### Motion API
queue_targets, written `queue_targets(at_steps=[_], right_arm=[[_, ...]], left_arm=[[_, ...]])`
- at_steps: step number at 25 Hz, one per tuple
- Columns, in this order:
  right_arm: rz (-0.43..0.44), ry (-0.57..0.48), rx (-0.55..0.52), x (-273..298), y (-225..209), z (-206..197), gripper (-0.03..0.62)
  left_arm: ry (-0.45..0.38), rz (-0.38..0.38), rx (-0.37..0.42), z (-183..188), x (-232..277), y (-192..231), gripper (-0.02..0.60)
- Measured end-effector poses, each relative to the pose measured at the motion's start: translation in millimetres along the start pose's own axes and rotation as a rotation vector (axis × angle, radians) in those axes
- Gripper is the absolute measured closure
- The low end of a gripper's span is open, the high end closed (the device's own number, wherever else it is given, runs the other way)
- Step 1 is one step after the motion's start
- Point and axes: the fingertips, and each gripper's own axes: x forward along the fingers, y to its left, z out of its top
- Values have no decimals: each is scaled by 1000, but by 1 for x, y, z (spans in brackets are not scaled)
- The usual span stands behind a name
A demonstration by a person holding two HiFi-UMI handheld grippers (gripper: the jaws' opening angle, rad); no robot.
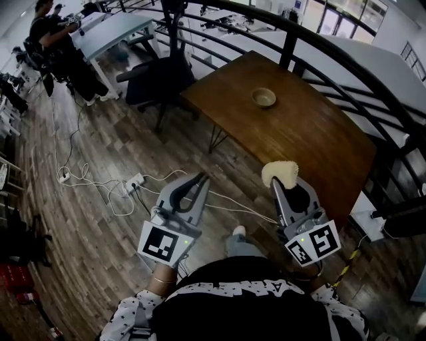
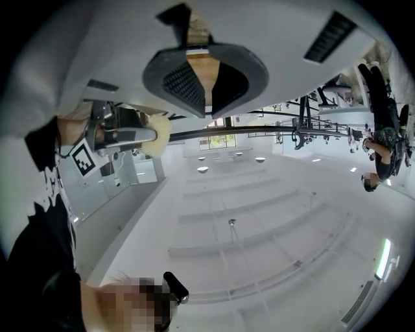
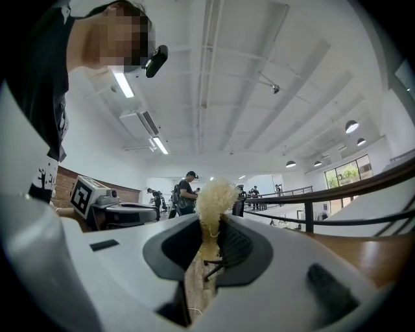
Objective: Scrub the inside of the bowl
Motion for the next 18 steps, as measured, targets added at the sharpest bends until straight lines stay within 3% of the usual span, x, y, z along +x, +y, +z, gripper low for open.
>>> queue_targets(at_steps=[18], right_arm=[[-51, -31, 7, 13, -113, 12, 533]], left_arm=[[-13, -32, 22, 13, 115, -5, 563]])
